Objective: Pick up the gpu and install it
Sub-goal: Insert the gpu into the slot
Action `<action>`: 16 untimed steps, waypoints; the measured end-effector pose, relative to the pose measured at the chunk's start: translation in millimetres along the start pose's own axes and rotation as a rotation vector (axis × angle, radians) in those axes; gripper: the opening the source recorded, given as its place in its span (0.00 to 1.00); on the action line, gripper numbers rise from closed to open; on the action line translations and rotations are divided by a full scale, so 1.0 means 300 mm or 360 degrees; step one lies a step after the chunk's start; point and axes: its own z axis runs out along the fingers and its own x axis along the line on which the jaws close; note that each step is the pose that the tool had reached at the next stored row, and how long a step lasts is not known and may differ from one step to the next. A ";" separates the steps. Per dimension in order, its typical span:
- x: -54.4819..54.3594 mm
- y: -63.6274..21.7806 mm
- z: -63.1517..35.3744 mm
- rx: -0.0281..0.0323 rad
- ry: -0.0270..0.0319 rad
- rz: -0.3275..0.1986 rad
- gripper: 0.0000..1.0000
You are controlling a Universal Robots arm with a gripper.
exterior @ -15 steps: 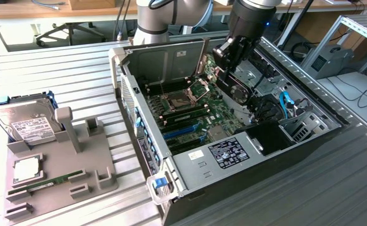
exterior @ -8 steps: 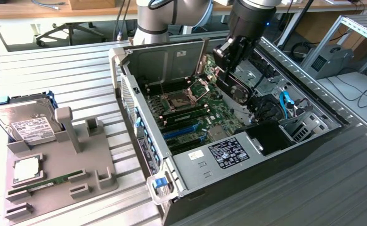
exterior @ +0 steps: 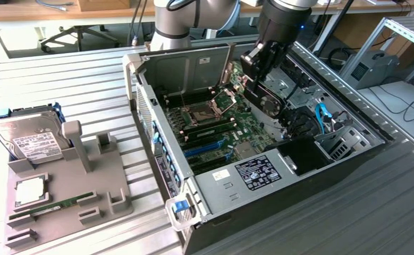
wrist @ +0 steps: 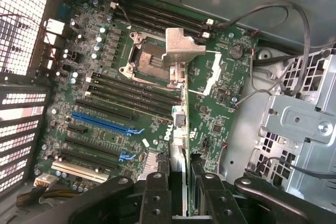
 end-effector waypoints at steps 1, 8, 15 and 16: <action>0.000 0.000 0.000 0.00000 0.00001 -0.0003 0.27; 0.000 0.000 0.000 -0.00006 0.00009 -0.0023 0.27; 0.000 0.000 0.000 -0.00012 0.00018 -0.0044 0.27; 0.000 0.000 0.000 -0.00012 0.00019 -0.0046 0.27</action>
